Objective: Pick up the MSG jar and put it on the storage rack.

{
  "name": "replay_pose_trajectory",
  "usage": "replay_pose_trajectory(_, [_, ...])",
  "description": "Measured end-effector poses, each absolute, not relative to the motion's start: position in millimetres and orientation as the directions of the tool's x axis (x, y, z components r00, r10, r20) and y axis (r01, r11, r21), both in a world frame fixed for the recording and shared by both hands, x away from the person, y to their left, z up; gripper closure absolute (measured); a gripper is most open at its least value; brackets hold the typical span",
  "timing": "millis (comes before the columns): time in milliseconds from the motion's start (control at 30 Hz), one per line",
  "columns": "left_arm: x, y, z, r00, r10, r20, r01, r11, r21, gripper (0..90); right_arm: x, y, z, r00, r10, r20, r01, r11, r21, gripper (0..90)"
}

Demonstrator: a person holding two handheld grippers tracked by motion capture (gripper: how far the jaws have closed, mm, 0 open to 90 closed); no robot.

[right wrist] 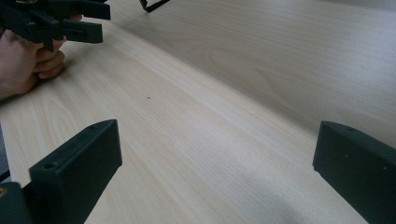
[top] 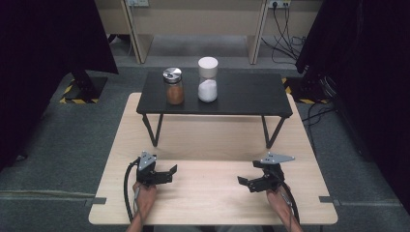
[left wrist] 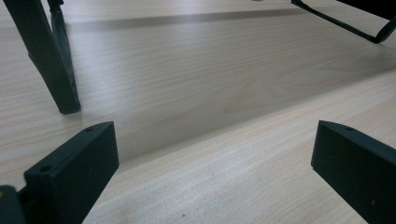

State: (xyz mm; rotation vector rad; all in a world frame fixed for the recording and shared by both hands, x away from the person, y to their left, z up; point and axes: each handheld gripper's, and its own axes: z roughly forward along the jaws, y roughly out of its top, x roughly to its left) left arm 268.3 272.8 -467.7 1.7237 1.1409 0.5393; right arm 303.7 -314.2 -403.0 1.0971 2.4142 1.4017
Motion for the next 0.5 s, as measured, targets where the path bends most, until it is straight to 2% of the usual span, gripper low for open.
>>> replay_pose_trajectory(500, [268.3, 272.6, -467.6, 0.464, 0.875, -0.138, 0.449, -0.098, 0.888, 0.0, 302.9, -316.2, -403.2, -0.722, 0.653, 0.231, 0.519, 0.289, 0.805, 1.4])
